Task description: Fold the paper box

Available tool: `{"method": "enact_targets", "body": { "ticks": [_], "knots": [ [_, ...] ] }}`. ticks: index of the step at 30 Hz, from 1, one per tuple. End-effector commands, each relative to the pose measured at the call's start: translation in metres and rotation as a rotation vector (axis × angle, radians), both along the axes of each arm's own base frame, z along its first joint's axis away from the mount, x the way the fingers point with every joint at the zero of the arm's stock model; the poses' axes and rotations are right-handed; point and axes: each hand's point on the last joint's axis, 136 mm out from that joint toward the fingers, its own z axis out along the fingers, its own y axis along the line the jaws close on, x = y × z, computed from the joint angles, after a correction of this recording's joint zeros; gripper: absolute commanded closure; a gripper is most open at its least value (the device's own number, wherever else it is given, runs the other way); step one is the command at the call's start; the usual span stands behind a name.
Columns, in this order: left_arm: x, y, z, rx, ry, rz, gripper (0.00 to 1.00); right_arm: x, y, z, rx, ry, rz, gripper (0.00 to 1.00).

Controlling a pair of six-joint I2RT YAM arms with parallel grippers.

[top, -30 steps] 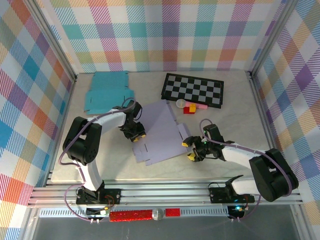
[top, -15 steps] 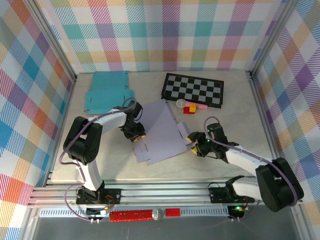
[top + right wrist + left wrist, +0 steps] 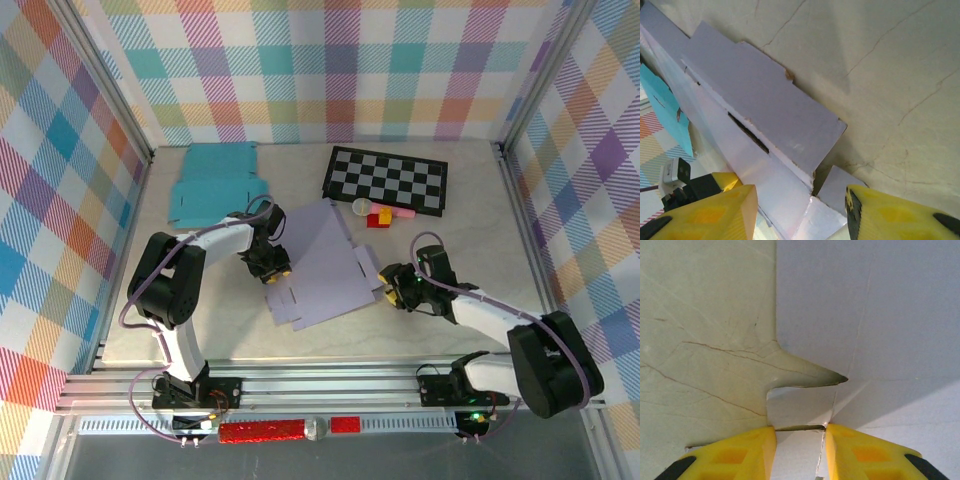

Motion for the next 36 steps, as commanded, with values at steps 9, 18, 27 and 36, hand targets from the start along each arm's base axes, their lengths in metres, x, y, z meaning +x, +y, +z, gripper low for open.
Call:
{"method": "enact_targets", "body": {
  "ticks": [9,18,27,36],
  "knots": [
    [-0.017,0.009,-0.022,0.072,0.084,-0.034,0.69,0.025,0.006,-0.004,0.071,-0.017,-0.079,0.57],
    [-0.017,0.010,-0.023,0.077,0.087,-0.038,0.70,0.030,-0.006,-0.007,0.043,-0.029,-0.154,0.62],
    [-0.017,0.009,-0.024,0.075,0.092,-0.046,0.71,0.039,-0.013,-0.008,0.027,-0.033,-0.195,0.68],
    [-0.013,0.006,-0.023,0.071,0.090,-0.053,0.71,0.044,-0.018,-0.004,0.009,-0.039,-0.220,0.76]
  ]
}}
